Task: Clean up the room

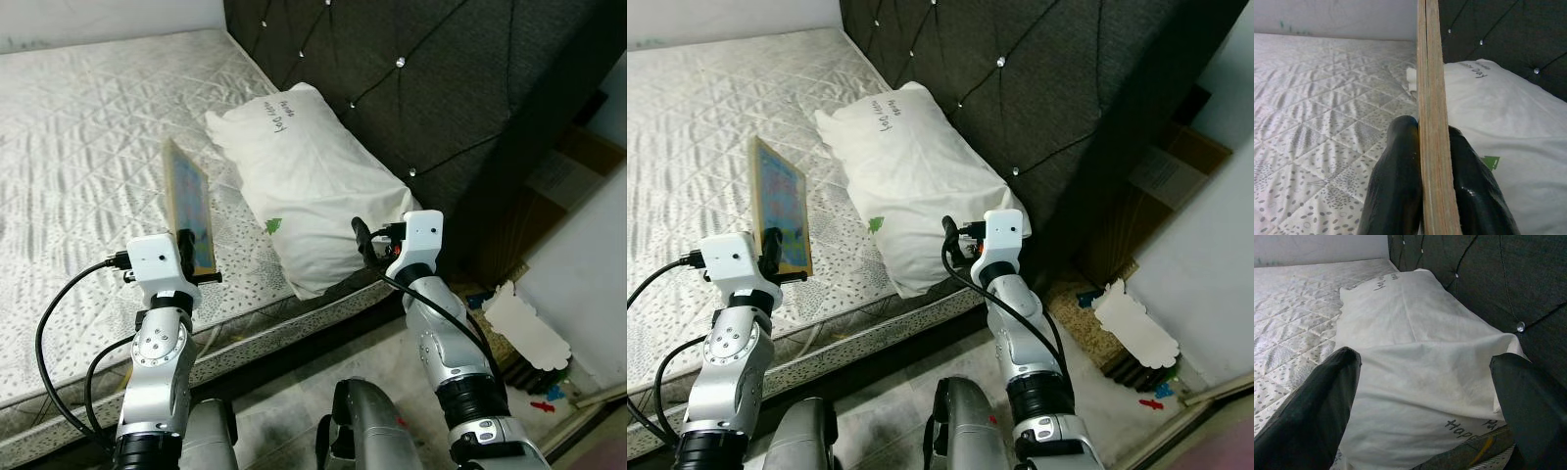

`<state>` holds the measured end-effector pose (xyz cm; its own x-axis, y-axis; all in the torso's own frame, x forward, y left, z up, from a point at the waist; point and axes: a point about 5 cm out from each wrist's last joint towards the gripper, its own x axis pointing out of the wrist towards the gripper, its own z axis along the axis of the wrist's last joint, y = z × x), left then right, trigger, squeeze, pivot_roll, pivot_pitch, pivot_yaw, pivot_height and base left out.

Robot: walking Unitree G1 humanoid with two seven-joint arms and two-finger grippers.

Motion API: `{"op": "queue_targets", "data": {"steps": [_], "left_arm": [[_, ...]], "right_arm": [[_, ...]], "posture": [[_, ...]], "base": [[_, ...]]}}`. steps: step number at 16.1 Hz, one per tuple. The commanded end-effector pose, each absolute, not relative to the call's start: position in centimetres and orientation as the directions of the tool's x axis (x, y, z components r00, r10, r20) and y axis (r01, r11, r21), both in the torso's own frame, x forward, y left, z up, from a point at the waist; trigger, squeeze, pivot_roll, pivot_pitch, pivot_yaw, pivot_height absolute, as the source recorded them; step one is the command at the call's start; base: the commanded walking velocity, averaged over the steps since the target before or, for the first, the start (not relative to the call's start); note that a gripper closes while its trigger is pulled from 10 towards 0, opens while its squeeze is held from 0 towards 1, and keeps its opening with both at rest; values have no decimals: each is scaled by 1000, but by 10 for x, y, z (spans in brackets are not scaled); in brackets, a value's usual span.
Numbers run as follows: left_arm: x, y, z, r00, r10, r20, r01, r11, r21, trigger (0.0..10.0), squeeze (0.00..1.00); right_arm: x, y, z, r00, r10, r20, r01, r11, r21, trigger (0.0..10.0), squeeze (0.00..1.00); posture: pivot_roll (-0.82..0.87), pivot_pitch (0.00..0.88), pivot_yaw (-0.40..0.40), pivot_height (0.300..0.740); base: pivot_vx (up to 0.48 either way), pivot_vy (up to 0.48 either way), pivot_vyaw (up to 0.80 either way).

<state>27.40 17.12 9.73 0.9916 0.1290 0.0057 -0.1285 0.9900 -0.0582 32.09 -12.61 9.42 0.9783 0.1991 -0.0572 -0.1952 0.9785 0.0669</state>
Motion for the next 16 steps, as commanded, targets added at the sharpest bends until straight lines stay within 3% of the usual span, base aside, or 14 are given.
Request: {"op": "queue_targets", "data": {"steps": [1,4,11,16], "left_arm": [[277,167,107,992,116,46,-113,992,-59,10000,0],[277,168,106,991,125,45,-123,991,-59,10000,0],[277,169,106,991,125,43,-122,991,-61,10000,0],[277,170,106,991,129,43,-126,990,-66,10000,0]], "right_arm": [[322,-128,97,977,207,-56,-204,978,46,10000,0],[323,-127,97,975,214,-55,-211,976,53,10000,0],[322,-125,98,972,232,-43,-229,971,64,10000,0],[323,-125,98,972,233,-44,-229,970,75,10000,0]], "posture": [[-38,57,-50,640],[-34,52,-51,640],[-35,50,-51,640],[-36,53,-51,595]], "base": [[0,0,800],[0,0,681],[0,0,0],[0,0,0]]}}
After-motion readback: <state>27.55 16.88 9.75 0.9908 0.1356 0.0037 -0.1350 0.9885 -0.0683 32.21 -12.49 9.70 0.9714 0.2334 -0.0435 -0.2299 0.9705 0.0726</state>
